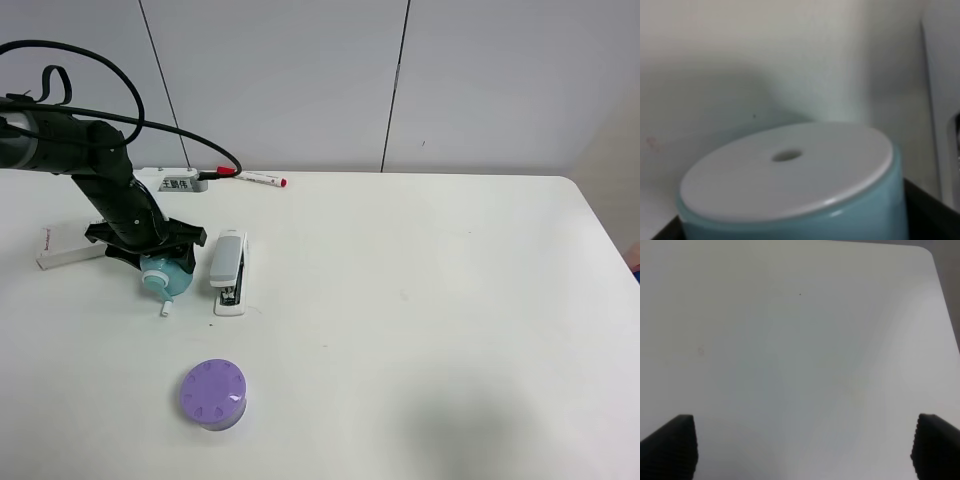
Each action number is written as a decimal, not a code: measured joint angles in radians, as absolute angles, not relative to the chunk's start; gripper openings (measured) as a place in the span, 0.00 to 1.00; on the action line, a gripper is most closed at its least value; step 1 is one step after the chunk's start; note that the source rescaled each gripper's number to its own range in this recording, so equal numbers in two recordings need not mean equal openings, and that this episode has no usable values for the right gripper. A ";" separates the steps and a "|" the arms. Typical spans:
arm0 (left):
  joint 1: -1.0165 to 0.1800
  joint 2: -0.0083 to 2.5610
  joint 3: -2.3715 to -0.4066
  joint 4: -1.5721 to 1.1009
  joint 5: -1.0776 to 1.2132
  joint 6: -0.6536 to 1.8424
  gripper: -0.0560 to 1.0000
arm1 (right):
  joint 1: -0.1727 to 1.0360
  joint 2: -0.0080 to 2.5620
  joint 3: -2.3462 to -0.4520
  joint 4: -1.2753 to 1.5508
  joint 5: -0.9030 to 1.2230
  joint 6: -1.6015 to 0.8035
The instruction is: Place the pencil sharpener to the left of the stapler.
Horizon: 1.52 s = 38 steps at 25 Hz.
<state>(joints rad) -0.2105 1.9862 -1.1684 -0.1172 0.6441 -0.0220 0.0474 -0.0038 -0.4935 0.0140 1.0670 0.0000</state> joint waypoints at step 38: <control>-0.032 1.394 -1.302 -0.071 0.911 0.031 0.99 | 0.047 -0.004 -0.493 0.014 1.067 0.000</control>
<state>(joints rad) -0.0321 1.3939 -1.3024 -0.0713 0.9109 0.0309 0.0474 -0.0038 -0.4935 0.0140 1.0670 0.0000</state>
